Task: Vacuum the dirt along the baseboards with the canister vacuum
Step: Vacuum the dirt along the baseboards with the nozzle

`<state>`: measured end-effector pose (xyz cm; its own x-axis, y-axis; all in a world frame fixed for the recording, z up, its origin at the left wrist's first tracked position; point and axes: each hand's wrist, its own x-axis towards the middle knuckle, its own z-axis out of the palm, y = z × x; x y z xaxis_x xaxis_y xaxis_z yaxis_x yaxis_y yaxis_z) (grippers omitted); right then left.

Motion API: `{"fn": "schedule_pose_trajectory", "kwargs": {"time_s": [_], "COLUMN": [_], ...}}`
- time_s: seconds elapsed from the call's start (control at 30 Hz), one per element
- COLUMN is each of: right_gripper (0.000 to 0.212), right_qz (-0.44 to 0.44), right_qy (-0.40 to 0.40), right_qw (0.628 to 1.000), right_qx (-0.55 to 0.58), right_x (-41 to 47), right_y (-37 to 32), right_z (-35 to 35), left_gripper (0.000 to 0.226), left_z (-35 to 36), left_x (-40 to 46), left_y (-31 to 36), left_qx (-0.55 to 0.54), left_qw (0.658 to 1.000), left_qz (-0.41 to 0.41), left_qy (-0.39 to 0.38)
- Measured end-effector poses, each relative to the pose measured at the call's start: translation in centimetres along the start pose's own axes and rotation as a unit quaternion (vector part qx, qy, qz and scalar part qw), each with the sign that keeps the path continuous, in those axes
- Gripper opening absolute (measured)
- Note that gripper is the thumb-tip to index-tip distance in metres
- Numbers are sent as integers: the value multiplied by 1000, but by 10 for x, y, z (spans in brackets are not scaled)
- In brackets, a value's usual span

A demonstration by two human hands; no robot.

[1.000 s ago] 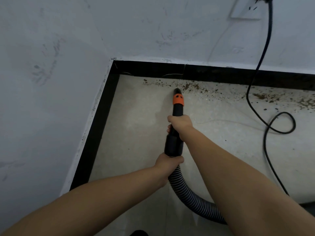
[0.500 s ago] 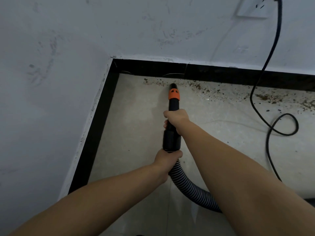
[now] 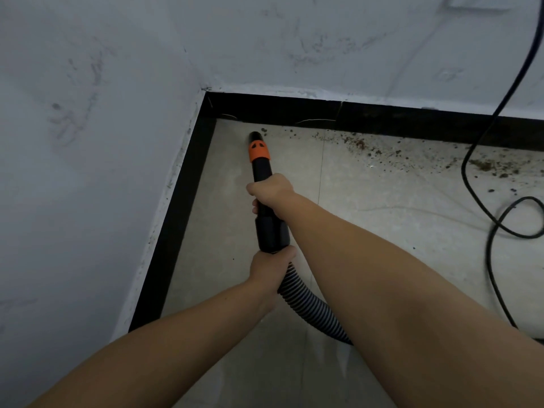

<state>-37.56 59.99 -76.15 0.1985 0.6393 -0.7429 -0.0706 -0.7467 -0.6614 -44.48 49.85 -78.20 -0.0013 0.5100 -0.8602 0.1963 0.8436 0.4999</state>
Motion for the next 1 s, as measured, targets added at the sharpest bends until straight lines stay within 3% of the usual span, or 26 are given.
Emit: {"fn": "schedule_pose_trajectory", "kwargs": {"time_s": [0.33,0.6,0.77,1.0], "right_gripper": [14,16,15,13], "right_qz": [19,44,49,35], "right_qy": [53,116,150,134], "right_qw": [996,987,980,985], "right_qx": [72,105,119,100], "right_x": [-1,-16,-20,-10], "right_y": [6,31,36,22], "right_z": [-37,-84,-115,-117], "left_gripper": [36,10,9,7], "left_z": [15,49,71,79], "left_x": [0,-24,-32,-27], "left_y": [10,-1,2,13], "left_qx": [56,110,130,104], "left_qw": [997,989,982,986], "left_qz": [-13,-11,1,0], "left_qy": [-54,-102,-136,-129]}}
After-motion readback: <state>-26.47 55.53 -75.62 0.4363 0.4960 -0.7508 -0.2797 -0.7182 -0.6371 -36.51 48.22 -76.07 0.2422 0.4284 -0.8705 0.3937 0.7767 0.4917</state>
